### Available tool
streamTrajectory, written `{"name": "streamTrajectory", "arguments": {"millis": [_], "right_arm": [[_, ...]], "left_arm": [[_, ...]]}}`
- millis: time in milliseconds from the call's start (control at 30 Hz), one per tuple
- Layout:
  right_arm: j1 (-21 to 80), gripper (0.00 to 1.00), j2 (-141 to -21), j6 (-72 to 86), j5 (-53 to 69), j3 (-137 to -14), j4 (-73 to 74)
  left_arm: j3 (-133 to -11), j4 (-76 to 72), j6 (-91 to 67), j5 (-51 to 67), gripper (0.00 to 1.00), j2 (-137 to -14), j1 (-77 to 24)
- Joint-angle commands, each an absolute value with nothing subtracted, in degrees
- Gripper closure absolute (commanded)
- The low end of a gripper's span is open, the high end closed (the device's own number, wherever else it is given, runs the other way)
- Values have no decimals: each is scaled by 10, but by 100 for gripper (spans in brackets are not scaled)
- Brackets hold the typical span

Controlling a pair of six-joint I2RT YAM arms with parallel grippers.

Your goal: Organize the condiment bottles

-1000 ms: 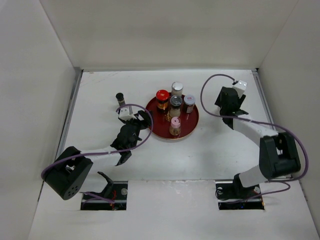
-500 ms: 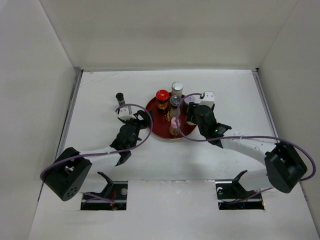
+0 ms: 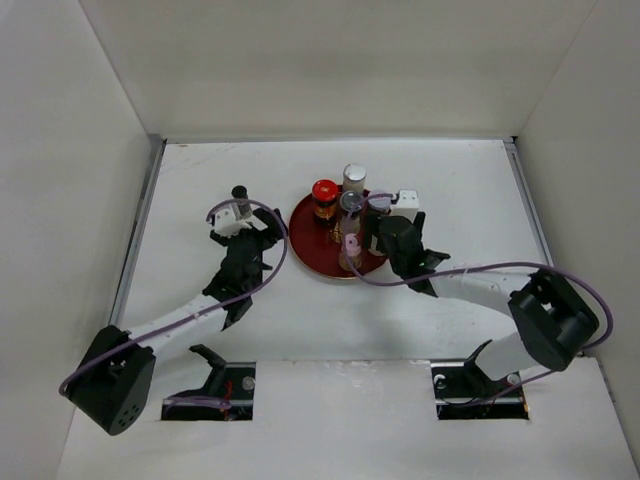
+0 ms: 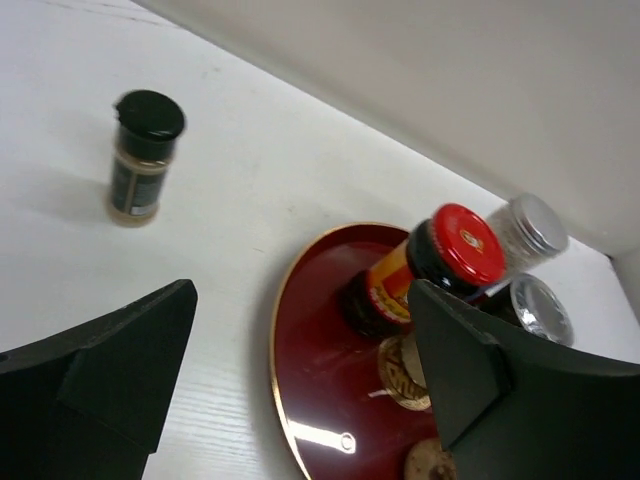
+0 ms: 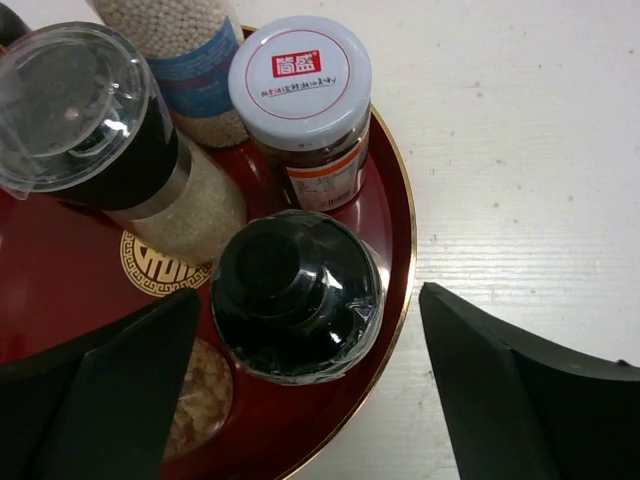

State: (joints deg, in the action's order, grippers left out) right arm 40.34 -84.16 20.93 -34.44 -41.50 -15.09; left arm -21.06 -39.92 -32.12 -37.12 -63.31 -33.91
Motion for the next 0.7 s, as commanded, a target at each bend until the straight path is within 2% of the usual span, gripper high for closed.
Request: {"name": "streamTrajectory", "arguments": {"millis": [0,133,367,467,533,600,667], "right_arm": [[411,0,-793,213,-361,-410,-193],[412,0,-724,225,-369,-396,-159],[409,0,-567,275,-383,-287,-177],[406,31,-527,279,-378,-250,-213],[405,44,-512,283,-376,-240,-220],[406,48,-510,284,-366,-239,-223],[407,47,-519,284,-353,-243,-225]], "left_arm": [[-265,-296,-333,-431,11,-601,-316],[-308,-233,-327,-432,10,-627,-269],[-385,-199,-325,-385,11,-731,-193],[-432,-194,-316,-367,14,-777,-175],[-464,-192,-305,-339,19,-808,-161],[-489,-192,-301,-324,21,-834,-150],[-516,-186,-294,-315,21,-859,-141]]}}
